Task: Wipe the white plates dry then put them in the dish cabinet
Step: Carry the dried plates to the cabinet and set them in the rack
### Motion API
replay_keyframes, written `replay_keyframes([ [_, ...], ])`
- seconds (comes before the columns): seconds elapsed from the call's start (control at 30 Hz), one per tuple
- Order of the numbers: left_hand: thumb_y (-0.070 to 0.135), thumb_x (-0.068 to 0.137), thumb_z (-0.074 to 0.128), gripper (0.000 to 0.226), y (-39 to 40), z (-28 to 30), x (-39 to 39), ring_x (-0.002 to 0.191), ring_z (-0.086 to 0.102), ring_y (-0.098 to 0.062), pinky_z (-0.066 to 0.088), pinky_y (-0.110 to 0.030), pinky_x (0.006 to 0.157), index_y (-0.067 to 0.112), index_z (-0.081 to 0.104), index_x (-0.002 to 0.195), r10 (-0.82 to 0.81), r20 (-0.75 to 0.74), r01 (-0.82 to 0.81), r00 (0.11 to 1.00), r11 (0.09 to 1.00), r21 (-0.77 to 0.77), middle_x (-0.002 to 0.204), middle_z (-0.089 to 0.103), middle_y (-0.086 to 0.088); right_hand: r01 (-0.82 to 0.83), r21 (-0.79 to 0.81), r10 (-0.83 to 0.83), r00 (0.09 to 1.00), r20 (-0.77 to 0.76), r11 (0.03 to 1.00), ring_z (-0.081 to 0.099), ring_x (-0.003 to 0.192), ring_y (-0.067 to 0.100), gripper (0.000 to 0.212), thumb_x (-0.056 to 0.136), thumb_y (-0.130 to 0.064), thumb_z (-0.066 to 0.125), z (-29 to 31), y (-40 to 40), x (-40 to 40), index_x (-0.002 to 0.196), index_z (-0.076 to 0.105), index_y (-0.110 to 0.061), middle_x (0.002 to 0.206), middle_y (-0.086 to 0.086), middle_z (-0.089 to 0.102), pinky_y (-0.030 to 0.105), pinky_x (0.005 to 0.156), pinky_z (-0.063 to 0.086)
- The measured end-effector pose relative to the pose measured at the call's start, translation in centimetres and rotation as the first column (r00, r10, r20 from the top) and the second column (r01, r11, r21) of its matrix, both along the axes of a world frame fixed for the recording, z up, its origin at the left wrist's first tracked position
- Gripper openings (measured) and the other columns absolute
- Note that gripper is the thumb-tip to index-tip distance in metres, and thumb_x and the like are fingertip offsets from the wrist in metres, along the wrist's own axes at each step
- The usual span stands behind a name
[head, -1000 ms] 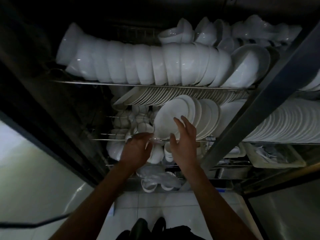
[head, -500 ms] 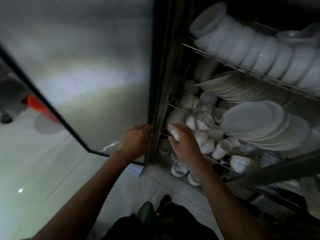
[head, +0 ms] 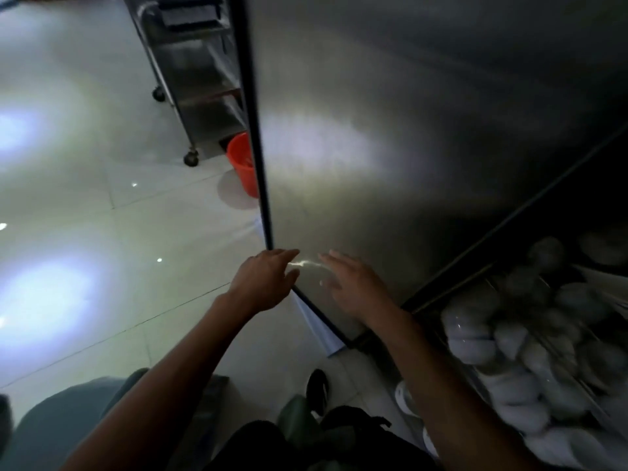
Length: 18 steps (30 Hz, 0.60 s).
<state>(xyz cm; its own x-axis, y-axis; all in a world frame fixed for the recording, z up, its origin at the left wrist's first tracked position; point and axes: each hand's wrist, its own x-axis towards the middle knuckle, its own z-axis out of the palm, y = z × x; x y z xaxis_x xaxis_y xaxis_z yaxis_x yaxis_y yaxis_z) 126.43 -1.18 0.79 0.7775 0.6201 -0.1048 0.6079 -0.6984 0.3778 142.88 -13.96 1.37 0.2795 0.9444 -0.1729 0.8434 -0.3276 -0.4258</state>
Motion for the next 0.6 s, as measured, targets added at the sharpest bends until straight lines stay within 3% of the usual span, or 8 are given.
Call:
replay_keyframes([
  [0.27, 0.044, 0.1, 0.049, 0.05, 5.8, -0.5, -3.2, 0.126, 0.054, -0.025, 0.048, -0.039, 0.093, 0.028, 0.045, 0.147, 0.278, -0.049, -0.278, 0.959, 0.96, -0.009, 0.143, 0.056, 0.003, -0.24, -0.028, 0.24, 0.971, -0.002, 0.97, 0.034, 0.144, 0.025, 0.055, 0.101, -0.031, 0.053, -1.4, 11.5, -0.3, 0.153, 0.037, -0.024, 0.16, 0.003, 0.035, 0.038, 0.116, 0.029],
  [0.6, 0.041, 0.101, 0.048, 0.049, 15.7, -2.3, -11.4, 0.127, 0.054, -0.024, 0.047, -0.038, 0.094, 0.026, 0.045, 0.148, 0.594, -0.034, -0.595, 0.804, 0.803, -0.033, 0.145, 0.054, 0.002, -0.512, -0.083, 0.516, 0.855, 0.045, 0.855, 0.033, 0.143, 0.024, 0.056, 0.102, -0.035, 0.052, -2.6, 28.1, -6.6, 0.154, 0.035, -0.026, 0.16, 0.002, 0.035, 0.039, 0.116, 0.029],
])
